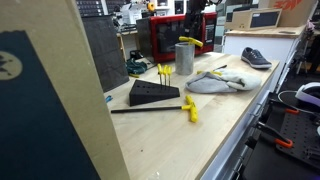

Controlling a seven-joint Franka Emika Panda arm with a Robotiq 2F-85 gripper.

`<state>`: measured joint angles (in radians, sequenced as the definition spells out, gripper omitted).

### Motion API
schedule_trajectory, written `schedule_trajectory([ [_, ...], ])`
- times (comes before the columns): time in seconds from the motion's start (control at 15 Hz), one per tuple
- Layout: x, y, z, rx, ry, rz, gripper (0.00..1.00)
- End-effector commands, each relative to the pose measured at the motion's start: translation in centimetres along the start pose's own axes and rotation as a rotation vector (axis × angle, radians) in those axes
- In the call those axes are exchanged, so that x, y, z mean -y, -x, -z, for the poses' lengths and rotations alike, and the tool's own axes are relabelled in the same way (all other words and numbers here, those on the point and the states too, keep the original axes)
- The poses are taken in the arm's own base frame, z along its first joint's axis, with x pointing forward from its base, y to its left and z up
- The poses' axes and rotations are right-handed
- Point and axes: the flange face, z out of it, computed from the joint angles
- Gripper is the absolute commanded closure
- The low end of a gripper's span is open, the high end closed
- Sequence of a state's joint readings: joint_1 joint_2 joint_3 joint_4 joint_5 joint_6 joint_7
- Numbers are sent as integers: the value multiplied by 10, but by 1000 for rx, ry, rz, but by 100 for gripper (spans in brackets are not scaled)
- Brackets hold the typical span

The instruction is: Remove the yellow object from the silver tin and put it on the black platform

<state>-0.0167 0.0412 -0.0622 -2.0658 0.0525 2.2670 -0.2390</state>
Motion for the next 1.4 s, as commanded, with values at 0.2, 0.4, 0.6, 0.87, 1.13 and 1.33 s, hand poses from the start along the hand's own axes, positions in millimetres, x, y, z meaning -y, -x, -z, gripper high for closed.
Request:
schedule_trajectory([
  [0.2,-1,-14,-24,57,-43,4,39],
  [0.4,-3,-13,-25,86,-63,-22,62],
  [0.6,-9,-13,-19,103,-82,-42,83],
  [0.87,-8,-11,-11,112,-104,-50,94],
  [1.13,-7,-9,15,69,-79,-68,94],
  [1.33,-9,-9,50,24,-64,-110,94],
])
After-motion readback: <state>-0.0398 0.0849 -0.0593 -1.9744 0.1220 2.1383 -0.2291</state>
